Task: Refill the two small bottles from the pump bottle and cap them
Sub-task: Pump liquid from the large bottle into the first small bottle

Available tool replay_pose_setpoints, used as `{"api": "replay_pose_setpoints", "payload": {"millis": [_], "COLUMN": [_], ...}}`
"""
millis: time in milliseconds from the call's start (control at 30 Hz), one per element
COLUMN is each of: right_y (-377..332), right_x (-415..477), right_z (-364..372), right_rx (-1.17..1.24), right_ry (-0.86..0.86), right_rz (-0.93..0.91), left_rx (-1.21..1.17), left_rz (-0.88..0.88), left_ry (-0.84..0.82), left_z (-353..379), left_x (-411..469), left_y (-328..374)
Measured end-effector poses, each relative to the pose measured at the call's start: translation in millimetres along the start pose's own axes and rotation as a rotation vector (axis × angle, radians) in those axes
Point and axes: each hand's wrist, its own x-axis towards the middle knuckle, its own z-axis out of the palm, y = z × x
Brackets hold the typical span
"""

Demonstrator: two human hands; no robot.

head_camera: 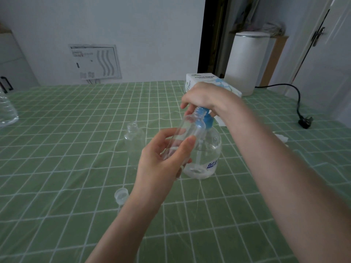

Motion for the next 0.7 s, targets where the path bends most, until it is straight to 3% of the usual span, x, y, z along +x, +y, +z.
{"api": "replay_pose_setpoints", "payload": {"millis": [700], "right_y": [-2], "right_x": [-4], "right_z": [-3], "right_rx": [-0.027], "right_ry": [0.008], "right_rz": [0.002], "left_rx": [-0.015], "left_rz": [-0.007], "left_ry": [-0.011], "left_z": [0], "left_x": [-1], "left_y": [1]}}
